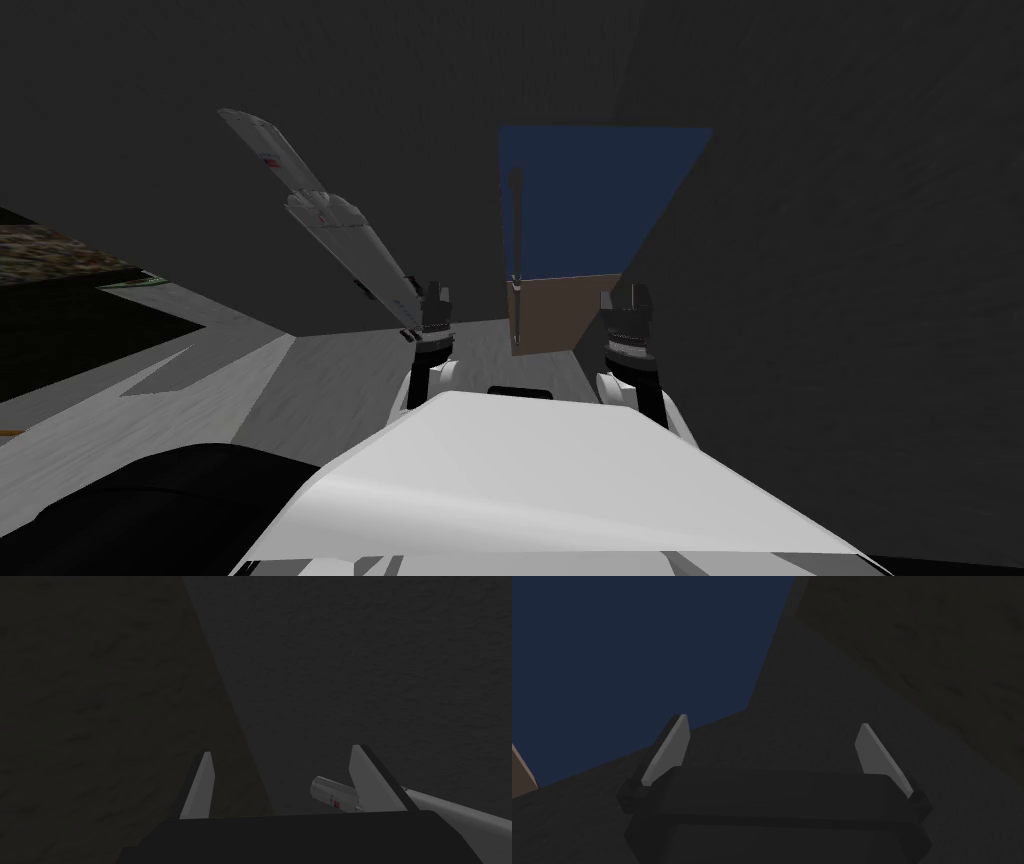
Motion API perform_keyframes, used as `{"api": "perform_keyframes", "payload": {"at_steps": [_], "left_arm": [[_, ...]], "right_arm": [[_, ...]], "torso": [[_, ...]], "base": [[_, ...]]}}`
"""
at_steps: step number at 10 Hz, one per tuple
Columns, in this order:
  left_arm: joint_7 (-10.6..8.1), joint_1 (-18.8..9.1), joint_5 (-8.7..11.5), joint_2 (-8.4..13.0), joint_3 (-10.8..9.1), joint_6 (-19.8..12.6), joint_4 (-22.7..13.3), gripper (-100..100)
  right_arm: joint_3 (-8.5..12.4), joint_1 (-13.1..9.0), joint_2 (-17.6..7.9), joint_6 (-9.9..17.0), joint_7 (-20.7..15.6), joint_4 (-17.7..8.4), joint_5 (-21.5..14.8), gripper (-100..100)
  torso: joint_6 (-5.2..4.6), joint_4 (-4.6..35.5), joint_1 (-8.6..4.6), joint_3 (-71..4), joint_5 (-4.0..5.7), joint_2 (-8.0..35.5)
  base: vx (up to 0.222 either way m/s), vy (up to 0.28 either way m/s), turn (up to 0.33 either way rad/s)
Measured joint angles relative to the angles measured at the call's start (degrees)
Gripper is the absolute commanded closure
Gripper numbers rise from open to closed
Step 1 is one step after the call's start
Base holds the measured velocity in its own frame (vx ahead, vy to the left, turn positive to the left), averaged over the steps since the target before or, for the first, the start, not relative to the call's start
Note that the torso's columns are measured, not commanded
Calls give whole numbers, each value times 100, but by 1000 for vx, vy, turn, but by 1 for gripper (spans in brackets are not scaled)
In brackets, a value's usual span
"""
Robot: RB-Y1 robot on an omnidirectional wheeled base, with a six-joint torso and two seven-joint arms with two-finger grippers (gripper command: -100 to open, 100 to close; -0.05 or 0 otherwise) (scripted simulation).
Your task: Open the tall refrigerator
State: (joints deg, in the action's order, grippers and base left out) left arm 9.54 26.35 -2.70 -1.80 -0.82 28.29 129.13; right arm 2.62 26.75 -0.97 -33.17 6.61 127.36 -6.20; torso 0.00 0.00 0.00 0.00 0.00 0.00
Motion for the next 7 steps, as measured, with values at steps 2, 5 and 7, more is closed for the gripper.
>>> {"api": "perform_keyframes", "payload": {"at_steps": [2, 5, 7], "left_arm": [[0, 0, 0, 0, 0, 0, 0, 0], [0, 0, 0, 0, 0, 0, 1, 0], [0, 0, 0, 0, 0, 0, 1, 0]], "right_arm": [[0, 0, 0, 0, 0, 0, 0, 0], [0, 0, 0, 0, 0, 1, 0, 0], [0, 0, 0, 0, 0, 2, 0, 0]], "torso": [[0, 600, 0, -1200, 0, 597], [0, 1846, 0, -3692, 0, 1845], [0, 2691, 0, -5381, 0, 2692]], "base": [[0, 0, 0], [0, 0, 0], [0, 0, 0]]}}
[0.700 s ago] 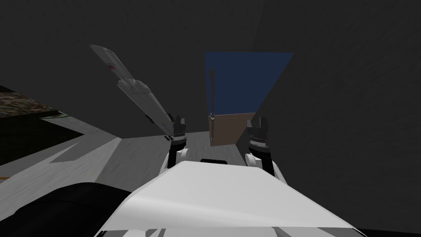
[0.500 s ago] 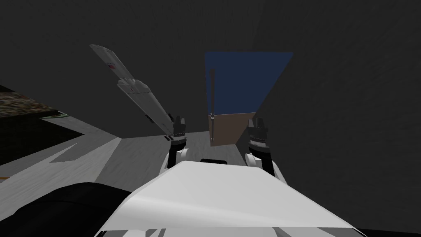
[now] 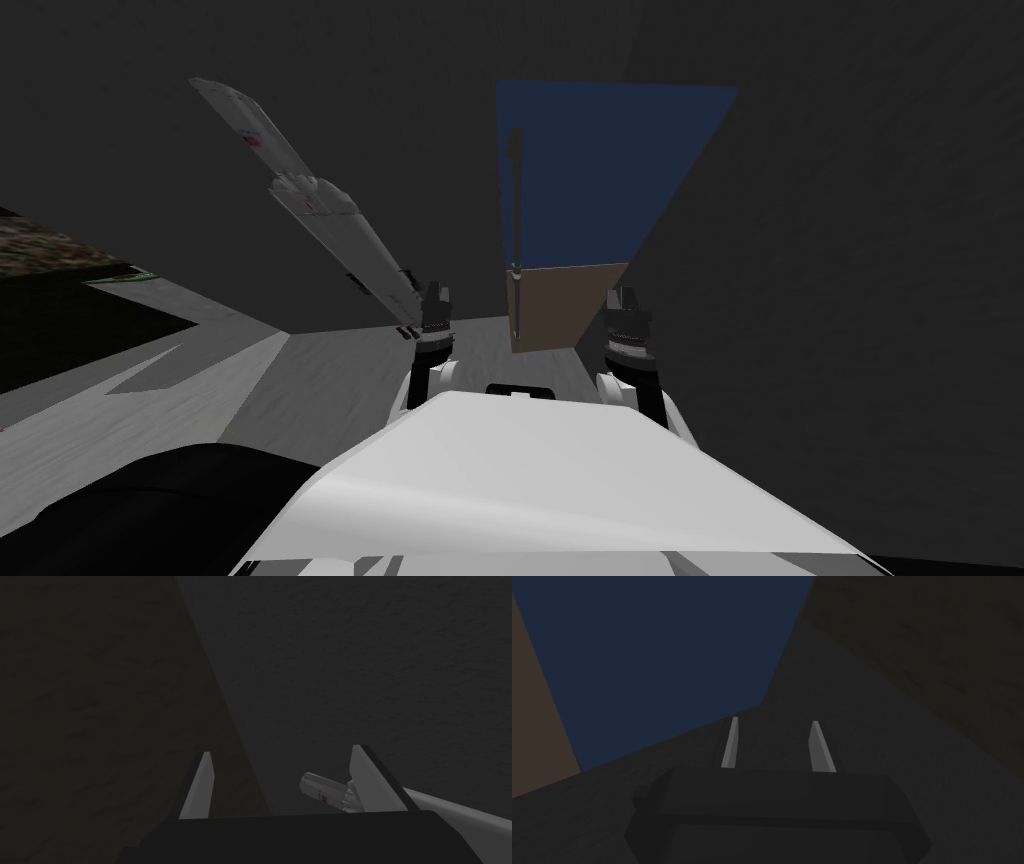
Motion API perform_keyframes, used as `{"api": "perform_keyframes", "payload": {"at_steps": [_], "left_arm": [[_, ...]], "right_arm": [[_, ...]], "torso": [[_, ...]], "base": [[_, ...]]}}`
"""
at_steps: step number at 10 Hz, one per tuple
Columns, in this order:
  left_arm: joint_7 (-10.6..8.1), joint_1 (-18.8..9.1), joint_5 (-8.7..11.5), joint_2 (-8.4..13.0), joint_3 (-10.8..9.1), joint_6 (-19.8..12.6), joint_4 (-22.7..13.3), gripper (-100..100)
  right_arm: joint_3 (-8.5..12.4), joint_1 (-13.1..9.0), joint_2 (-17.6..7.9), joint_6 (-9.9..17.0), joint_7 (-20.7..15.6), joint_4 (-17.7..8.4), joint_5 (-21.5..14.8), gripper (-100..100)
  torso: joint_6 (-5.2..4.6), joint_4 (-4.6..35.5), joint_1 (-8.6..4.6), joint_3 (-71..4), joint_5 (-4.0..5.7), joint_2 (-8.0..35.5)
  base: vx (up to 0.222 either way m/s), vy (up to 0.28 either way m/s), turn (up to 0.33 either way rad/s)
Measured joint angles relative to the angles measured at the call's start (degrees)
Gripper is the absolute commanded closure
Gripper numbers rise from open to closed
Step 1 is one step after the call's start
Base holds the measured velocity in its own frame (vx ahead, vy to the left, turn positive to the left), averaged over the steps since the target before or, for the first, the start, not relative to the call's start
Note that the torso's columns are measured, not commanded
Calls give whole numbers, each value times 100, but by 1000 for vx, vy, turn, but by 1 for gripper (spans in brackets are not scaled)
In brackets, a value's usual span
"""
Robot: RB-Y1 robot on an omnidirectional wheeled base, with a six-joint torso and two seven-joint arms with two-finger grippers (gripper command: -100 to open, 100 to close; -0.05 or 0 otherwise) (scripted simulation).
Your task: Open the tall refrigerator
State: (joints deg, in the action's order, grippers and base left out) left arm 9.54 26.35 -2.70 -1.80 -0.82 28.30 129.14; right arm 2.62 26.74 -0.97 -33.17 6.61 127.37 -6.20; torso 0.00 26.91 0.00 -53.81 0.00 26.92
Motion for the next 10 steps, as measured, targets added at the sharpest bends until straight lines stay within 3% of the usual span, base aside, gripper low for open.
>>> {"api": "perform_keyframes", "payload": {"at_steps": [2, 3, 5, 10], "left_arm": [[0, 0, 0, 0, 0, 0, 0, 0], [0, 0, 0, 0, 0, 0, 0, 0], [0, 1, 0, 0, 0, 0, -2, 0], [0, 2, 0, -1, 1, 0, -2, 0]], "right_arm": [[0, 0, 0, 0, 0, 0, 0, 0], [0, 0, 0, 0, 0, 0, 0, -100], [38, -7, -214, -12, -25, -20, -50, -100], [294, -78, -903, -126, -165, -174, -322, -100]], "torso": [[0, 846, 0, -1691, 0, 846], [0, 1269, 0, -2538, 0, 1269], [0, 1512, 9, -3049, -3, 1507], [0, 1536, 5, -3077, -1, 1533]], "base": [[0, 0, 0], [22, 17, -35], [39, 46, -66], [72, 103, -103]]}}
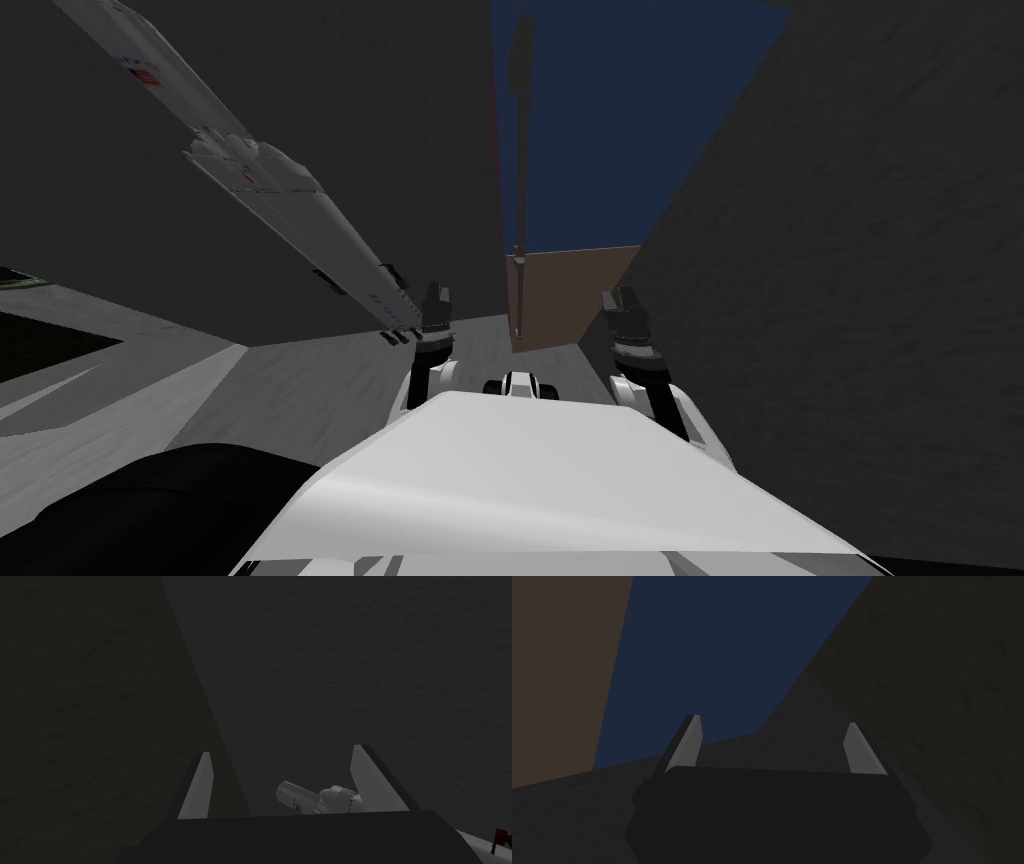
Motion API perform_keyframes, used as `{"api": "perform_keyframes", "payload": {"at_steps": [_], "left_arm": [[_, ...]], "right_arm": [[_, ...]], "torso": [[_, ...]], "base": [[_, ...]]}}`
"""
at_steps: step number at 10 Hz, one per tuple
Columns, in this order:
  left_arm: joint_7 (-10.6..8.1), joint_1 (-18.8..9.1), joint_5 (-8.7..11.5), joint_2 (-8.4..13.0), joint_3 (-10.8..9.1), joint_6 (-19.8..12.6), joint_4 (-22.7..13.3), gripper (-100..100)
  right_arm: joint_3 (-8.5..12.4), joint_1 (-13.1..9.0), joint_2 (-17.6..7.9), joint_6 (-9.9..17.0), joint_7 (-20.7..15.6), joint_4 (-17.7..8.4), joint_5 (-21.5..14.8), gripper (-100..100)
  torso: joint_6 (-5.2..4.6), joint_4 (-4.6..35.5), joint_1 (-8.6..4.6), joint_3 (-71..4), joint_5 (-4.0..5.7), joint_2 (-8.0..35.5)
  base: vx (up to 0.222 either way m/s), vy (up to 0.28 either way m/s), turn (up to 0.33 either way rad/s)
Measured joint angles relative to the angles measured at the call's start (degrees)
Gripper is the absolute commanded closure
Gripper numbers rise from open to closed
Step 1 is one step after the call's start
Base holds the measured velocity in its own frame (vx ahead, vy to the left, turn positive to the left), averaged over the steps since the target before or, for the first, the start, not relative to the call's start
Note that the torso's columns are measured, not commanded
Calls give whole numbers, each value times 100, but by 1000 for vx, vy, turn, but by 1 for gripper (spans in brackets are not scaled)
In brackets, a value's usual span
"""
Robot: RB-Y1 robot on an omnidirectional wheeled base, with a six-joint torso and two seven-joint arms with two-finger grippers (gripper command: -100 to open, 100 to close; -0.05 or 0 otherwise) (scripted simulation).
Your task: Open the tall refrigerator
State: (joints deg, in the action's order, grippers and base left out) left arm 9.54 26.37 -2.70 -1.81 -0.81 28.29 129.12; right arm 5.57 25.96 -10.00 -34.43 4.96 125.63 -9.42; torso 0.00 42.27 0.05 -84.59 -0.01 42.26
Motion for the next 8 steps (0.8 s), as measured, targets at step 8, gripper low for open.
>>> {"api": "perform_keyframes", "payload": {"at_steps": [8], "left_arm": [[0, 0, 0, 0, 0, 0, 0, 0]], "right_arm": [[685, -158, -1181, -324, -393, -294, -764, -100]], "torso": [[0, 2, -10, 4, 3, 6]], "base": [[106, 163, -159]]}}
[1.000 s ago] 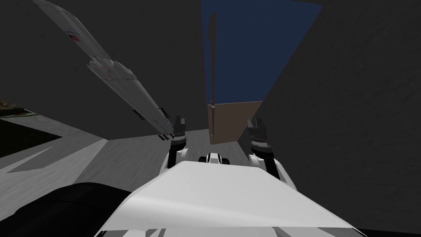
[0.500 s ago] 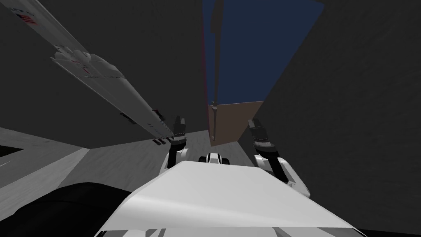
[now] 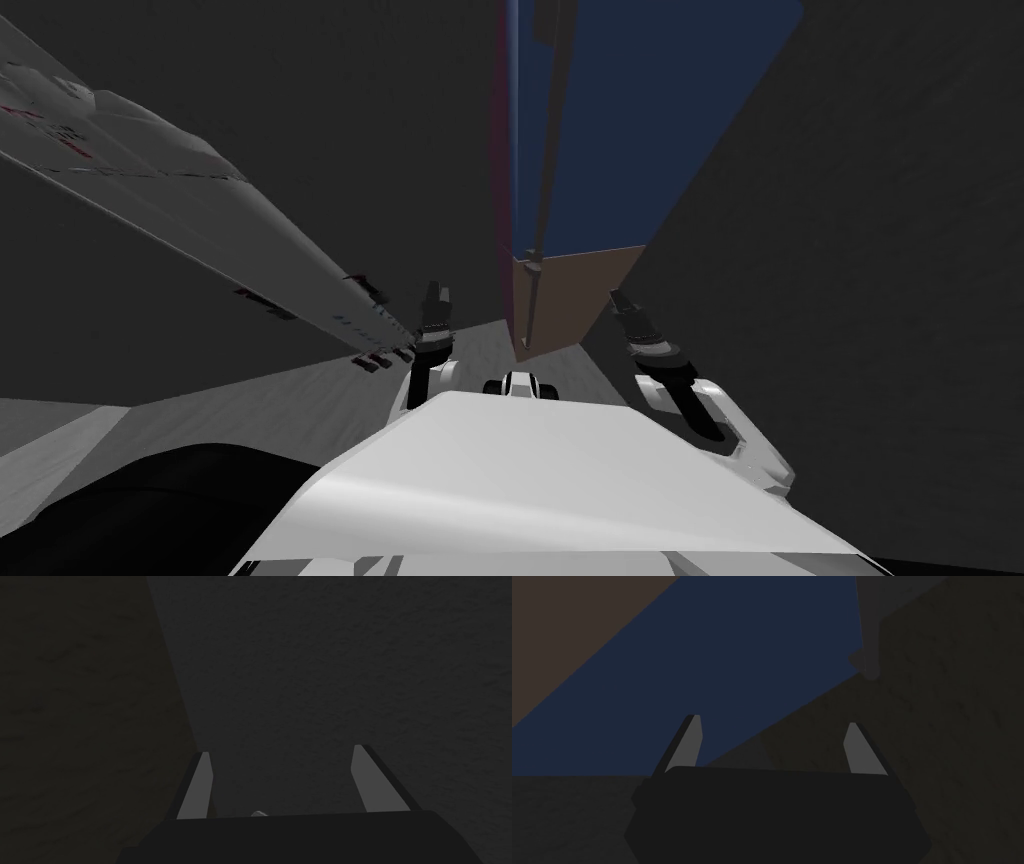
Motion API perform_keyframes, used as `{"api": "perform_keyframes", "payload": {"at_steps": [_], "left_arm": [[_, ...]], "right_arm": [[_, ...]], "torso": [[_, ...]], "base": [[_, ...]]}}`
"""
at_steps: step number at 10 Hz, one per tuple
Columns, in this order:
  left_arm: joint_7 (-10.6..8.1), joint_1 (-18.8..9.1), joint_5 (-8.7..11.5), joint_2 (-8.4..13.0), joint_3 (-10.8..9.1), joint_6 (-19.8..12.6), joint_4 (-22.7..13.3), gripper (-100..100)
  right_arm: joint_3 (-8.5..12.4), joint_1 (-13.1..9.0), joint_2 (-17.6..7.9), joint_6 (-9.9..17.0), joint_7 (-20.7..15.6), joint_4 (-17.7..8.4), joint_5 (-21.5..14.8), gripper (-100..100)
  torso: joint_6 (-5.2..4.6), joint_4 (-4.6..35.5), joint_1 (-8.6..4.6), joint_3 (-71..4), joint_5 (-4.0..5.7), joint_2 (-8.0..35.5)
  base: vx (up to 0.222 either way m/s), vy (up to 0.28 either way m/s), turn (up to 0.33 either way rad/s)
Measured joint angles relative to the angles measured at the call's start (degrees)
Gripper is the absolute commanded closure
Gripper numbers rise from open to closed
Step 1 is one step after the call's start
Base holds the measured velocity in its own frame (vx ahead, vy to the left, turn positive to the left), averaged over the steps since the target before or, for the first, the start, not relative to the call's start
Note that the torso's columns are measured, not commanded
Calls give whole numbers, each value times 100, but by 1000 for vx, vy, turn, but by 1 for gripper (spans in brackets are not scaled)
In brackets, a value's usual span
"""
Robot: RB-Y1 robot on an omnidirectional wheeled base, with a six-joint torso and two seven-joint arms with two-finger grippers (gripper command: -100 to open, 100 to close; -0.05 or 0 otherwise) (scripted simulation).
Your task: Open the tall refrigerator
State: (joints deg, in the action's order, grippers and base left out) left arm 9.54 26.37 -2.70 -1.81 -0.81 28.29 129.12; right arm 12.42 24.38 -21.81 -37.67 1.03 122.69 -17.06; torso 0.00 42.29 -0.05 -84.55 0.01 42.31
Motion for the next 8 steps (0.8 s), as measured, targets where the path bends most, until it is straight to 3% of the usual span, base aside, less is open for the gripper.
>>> {"api": "perform_keyframes", "payload": {"at_steps": [8], "left_arm": [[0, -1, 0, 1, 0, 0, 0, 0]], "right_arm": [[787, -191, -1302, -363, -462, -404, -870, -100]], "torso": [[2, 1, -20, 3, 5, 4]], "base": [[83, 183, -161]]}}
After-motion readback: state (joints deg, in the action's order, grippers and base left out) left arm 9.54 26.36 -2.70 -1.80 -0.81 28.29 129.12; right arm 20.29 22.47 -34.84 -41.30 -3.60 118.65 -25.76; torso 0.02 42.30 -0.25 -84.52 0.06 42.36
